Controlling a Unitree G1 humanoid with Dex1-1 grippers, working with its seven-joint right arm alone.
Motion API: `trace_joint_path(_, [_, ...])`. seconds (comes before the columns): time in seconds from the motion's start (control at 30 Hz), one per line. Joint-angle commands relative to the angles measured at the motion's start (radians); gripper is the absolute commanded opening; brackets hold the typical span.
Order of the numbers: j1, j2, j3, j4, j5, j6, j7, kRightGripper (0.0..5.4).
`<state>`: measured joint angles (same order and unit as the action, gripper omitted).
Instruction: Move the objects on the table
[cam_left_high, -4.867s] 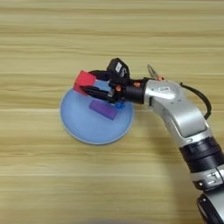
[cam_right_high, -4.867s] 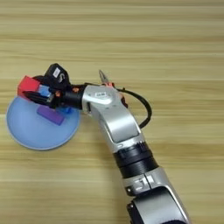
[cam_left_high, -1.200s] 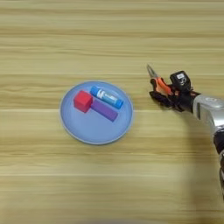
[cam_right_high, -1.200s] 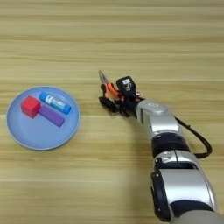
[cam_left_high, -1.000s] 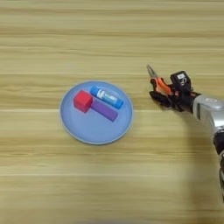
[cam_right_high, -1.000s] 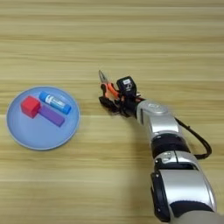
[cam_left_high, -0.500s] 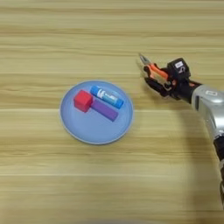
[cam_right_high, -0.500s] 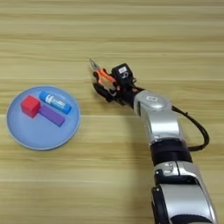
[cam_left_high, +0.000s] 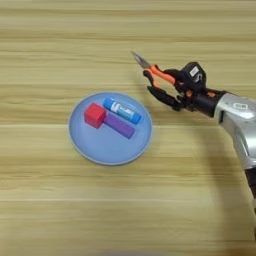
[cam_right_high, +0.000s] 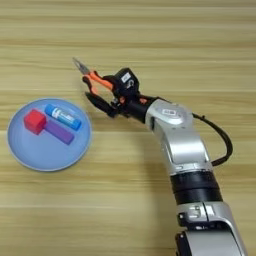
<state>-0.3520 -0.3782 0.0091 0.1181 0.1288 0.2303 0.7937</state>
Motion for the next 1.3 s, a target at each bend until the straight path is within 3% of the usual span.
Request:
trace_joint_path(0.03, [-0.041, -0.024, 0.012, -0.101, 0.044, -0.061, 0.053, 3.46])
trace_joint_path(0.47, [-0.049, -0.033, 0.119, -0.144, 0.083, -0.068, 0.265, 3.46])
trace_joint_path(0.8, [-0.078, -0.017, 0.207, -0.030, 0.059, -0.113, 0.387, 3.46])
trace_joint_path(1.3, [-0.119, 0.019, 0.253, 0.133, 0.011, -0.205, 0.419, 3.46])
